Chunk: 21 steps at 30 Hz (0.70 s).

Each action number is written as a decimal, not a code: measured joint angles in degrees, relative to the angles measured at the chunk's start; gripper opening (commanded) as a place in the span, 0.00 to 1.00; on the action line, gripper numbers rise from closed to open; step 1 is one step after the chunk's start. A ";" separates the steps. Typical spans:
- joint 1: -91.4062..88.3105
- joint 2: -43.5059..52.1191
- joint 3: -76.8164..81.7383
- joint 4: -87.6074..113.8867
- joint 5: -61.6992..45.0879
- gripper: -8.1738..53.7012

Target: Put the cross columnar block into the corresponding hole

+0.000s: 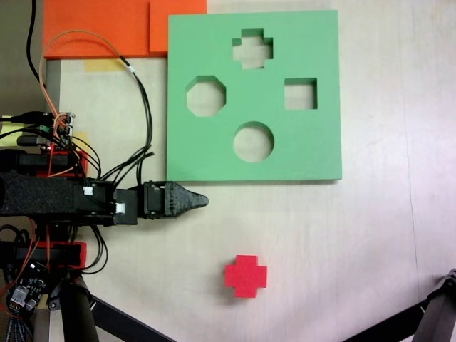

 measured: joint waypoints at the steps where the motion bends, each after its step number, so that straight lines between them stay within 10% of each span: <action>1: 0.00 0.00 0.00 0.00 0.00 0.69; 10: 0.26 0.09 0.00 0.00 6.86 0.71; 21: 6.15 0.09 -17.58 18.98 64.86 0.63</action>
